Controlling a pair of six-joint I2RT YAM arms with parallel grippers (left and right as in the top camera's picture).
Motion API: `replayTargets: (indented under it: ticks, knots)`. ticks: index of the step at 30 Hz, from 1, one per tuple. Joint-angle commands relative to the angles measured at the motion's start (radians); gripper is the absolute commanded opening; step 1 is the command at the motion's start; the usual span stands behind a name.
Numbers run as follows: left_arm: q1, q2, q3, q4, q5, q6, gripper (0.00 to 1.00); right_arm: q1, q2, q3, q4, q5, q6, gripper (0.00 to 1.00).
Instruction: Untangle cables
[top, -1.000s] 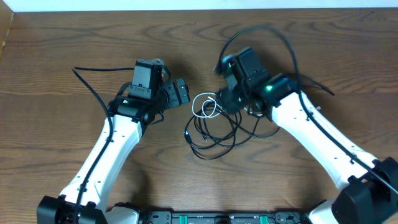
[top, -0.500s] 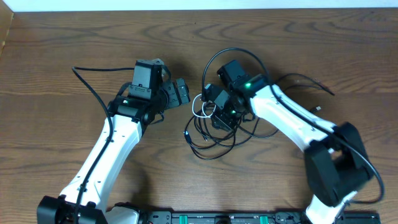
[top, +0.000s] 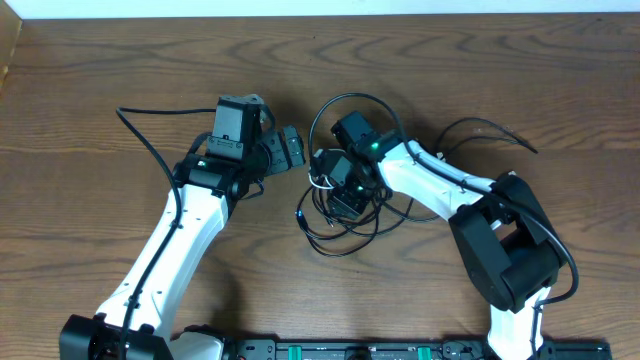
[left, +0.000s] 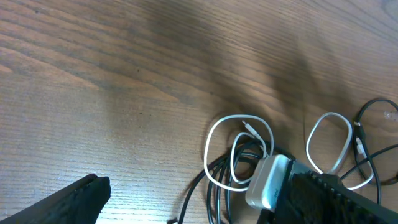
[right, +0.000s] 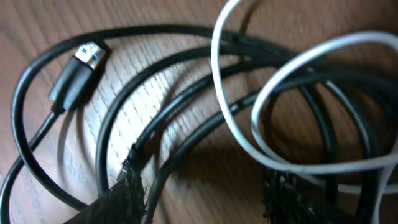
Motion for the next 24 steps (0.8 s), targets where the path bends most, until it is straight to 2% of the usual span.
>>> replayTargets:
  ticks: [1,7,20,24]
  knots:
    - [0.005,-0.01,0.0,0.0,-0.009,0.002,1.0,0.015,0.006,-0.005,0.016,0.0,-0.013,0.59]
    - [0.005,-0.01,0.0,0.0,-0.01,0.002,1.0,0.018,0.006,-0.005,0.016,0.098,-0.013,0.58]
    - [0.005,-0.01,0.0,0.0,-0.01,0.002,1.0,0.018,0.006,-0.005,0.037,0.099,-0.055,0.58]
    - [0.005,-0.01,0.0,0.0,-0.009,0.002,1.0,0.019,0.006,-0.005,0.056,0.083,-0.055,0.61]
